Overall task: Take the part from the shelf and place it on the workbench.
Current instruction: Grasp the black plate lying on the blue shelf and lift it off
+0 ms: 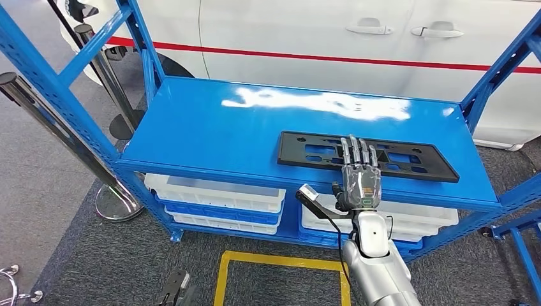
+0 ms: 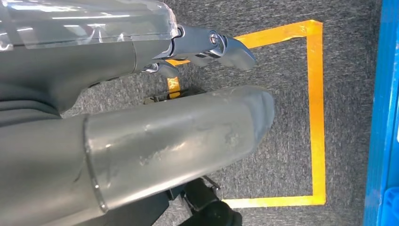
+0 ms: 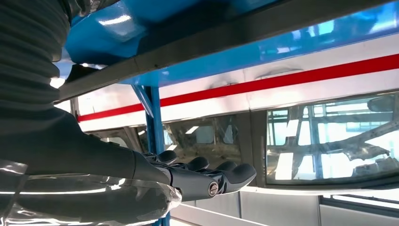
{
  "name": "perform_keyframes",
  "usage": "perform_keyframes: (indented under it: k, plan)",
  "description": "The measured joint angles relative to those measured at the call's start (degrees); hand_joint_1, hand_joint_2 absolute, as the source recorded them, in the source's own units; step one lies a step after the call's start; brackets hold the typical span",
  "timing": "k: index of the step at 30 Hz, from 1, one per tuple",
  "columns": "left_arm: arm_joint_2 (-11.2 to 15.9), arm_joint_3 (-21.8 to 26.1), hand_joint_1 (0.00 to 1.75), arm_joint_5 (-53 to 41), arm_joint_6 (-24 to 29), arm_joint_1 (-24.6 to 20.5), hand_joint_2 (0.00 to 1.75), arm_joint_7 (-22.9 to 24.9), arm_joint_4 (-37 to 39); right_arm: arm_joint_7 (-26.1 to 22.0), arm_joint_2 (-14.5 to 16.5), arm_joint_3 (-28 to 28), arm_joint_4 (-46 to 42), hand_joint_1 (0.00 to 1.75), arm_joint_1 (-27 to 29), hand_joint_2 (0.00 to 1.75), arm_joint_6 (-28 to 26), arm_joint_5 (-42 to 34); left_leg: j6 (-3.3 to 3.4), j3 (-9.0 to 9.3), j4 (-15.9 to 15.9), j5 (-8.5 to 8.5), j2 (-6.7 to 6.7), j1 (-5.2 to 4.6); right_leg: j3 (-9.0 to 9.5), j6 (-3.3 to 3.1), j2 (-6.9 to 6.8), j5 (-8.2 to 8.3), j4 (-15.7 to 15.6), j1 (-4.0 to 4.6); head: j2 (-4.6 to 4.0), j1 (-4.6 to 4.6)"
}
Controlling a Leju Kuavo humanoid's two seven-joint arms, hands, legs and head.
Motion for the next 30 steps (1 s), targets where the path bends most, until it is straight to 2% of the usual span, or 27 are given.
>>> perform_keyframes:
  k: [2,3,4,5,8,9,10,12,13,14,15,17,18,19,22,24,26,27,28,29,30]
  plan:
    - [0.0,-0.1,0.0,0.6,0.1,0.0,0.0,0.3,0.0,0.1,-0.1,-0.1,0.1,0.0,-0.1,1.75,0.0,0.0,-0.4,0.42,0.5,-0.34,-0.02,-0.07,3.36,-0.39,-0.02,3.9,-7.1,0.08,0.0,0.01]
    - [0.0,-0.1,0.0,1.0,0.3,0.0,0.0,0.5,0.0,0.2,-0.1,-0.2,0.1,0.0,-0.1,1.75,0.0,0.1,-0.63,0.39,0.7,-0.58,-0.04,-0.17,4.71,-0.68,-0.01,4.92,-10.2,0.17,0.0,-0.01]
    - [0.0,-0.1,0.0,1.2,0.5,0.0,0.0,0.7,0.0,0.3,-0.1,-0.2,0.1,0.0,-0.1,1.75,0.0,0.2,-0.89,0.25,0.9,-0.72,-0.05,-0.24,5.44,-0.93,0.0,5.33,-12.1,0.29,0.0,-0.03]
    - [0.0,-0.1,0.0,1.3,0.8,-0.1,0.0,0.8,0.1,0.4,-0.1,-0.3,0.1,0.0,0.0,1.75,0.0,0.2,-1.15,0.08,1.0,-0.76,-0.05,-0.3,5.6,-1.17,0.02,5.06,-12.7,0.43,0.0,-0.04]
    - [0.0,-0.1,0.0,1.3,1.4,-0.1,0.0,0.8,0.1,0.8,-0.2,-0.4,0.2,0.0,0.2,1.75,0.0,0.7,-2.01,-0.15,1.4,-1.39,-0.01,-0.21,5.91,-1.93,0.03,4.97,-13.3,0.26,0.0,-0.04]
    - [0.0,-0.1,0.0,1.2,1.5,-0.1,0.0,0.8,0.1,0.9,-0.2,-0.4,0.2,0.0,0.1,1.75,0.0,0.8,-2.35,-0.74,2.9,-2.32,0.02,-0.15,6.17,-2.25,-0.01,4.95,-13.6,0.11,0.0,-0.06]
    - [0.0,-0.1,0.0,1.2,1.6,-0.2,0.0,0.8,0.1,1.0,-0.2,-0.5,0.2,0.0,0.1,1.75,0.0,0.9,-2.69,-2.02,5.7,-3.77,0.04,-0.02,6.43,-2.53,-0.08,4.89,-13.7,-0.01,0.0,-0.07]
    - [0.0,-0.1,0.0,1.2,1.7,-0.2,0.0,0.7,0.1,1.0,-0.2,-0.5,0.3,0.0,0.1,1.75,0.0,0.9,-3.22,-6.02,13.5,-6.86,0.05,0.17,6.63,-2.84,-0.15,4.69,-13.7,0.0,0.0,-0.07]
    - [0.0,-0.1,0.0,1.1,1.6,-0.2,0.0,0.5,0.1,1.1,-0.2,-0.5,0.4,0.0,0.1,1.75,0.0,0.9,-3.38,-7.78,16.5,-7.53,0.05,0.26,6.69,-2.88,-0.15,4.6,-13.7,0.01,0.0,-0.07]
    - [0.0,-0.1,0.0,1.1,1.6,-0.1,0.0,0.2,0.1,1.1,-0.2,-0.5,0.5,0.0,0.1,1.75,0.0,0.9,-3.46,-8.6,17.5,-7.07,0.06,0.3,6.77,-2.88,-0.12,4.52,-13.7,0.0,0.0,-0.07]
    - [0.0,-0.1,0.0,1.0,1.4,-0.1,0.0,-0.1,0.1,1.1,-0.2,-0.5,0.6,0.0,0.1,1.75,0.0,0.9,-3.43,-8.18,16.0,-5.41,0.06,0.33,6.93,-2.82,-0.06,4.41,-13.6,-0.01,0.0,-0.08]
    - [0.1,-0.1,0.0,0.8,1.2,-0.1,0.0,-0.6,0.1,1.0,-0.2,-0.5,0.7,0.0,0.1,1.75,0.0,0.9,-3.06,-4.8,8.2,-0.99,0.09,0.33,7.41,-2.55,0.03,4.1,-13.6,-0.02,0.0,-0.07]
    - [0.1,-0.1,0.0,0.8,1.1,-0.2,0.0,-0.8,0.1,1.0,-0.2,-0.5,0.7,0.0,0.1,1.75,0.0,0.9,-2.79,-3.03,4.4,0.37,0.1,0.21,7.56,-2.3,0.07,3.92,-13.6,0.07,0.0,-0.05]
    - [0.1,-0.1,0.0,0.7,1.0,-0.3,0.0,-0.9,0.1,1.0,-0.3,-0.5,0.7,0.0,0.0,1.75,0.0,0.8,-2.48,-1.95,2.1,0.85,0.08,0.07,7.61,-2.0,0.07,3.79,-13.7,0.15,0.0,-0.05]
    - [0.2,-0.2,0.0,0.3,1.0,-0.3,0.0,-1.2,0.1,0.8,-0.3,-0.7,0.8,0.0,0.0,1.75,0.0,0.7,-1.17,-1.12,0.3,0.28,-0.04,-0.09,7.62,-0.83,-0.02,4.22,-13.1,0.27,0.0,-0.05]
    - [0.2,-0.3,0.0,0.3,1.1,-0.2,0.0,-1.4,0.1,0.8,-0.4,-0.8,0.8,0.0,-0.1,1.75,0.0,0.7,-0.32,-0.13,-0.2,0.26,-0.06,0.03,7.07,-0.34,-0.1,3.44,-11.1,0.17,0.0,0.0]
    - [0.2,-0.3,0.0,0.5,1.5,-0.4,0.0,-1.3,0.1,0.7,-0.5,-1.0,0.8,0.0,-0.3,1.75,0.0,0.6,0.16,0.53,-0.3,0.36,0.0,0.0,4.45,0.01,-0.12,0.35,-6.0,0.09,0.0,0.02]
    - [0.2,-0.3,0.0,0.7,1.9,-0.4,0.0,-1.1,0.1,0.7,-0.5,-1.0,0.8,0.0,-0.3,1.75,0.0,0.6,0.29,0.58,-0.3,0.4,0.03,-0.04,2.48,0.19,-0.12,-1.38,-2.7,0.08,0.0,0.01]
    - [0.2,-0.3,0.0,0.9,2.2,-0.4,0.0,-0.8,0.1,0.8,-0.5,-1.0,0.9,0.0,-0.2,1.75,0.0,0.7,0.32,0.62,-0.2,0.3,0.02,-0.09,0.68,0.3,-0.12,-2.46,0.1,0.06,0.0,0.0]
    - [0.2,-0.3,0.0,1.0,2.6,-0.4,0.0,-0.6,0.1,0.8,-0.6,-1.1,0.9,0.0,0.0,1.75,0.0,0.7,0.33,0.68,-0.2,0.16,-0.01,-0.11,-0.43,0.32,-0.13,-2.51,1.4,0.03,0.0,0.01]
    - [0.2,-0.3,0.0,1.1,2.8,-0.3,0.0,-0.5,0.1,0.8,-0.6,-1.1,1.0,0.0,0.1,1.75,0.0,0.7,0.27,0.81,-0.1,-0.02,-0.07,-0.12,-0.49,0.28,-0.15,-1.3,0.6,0.0,0.0,0.0]
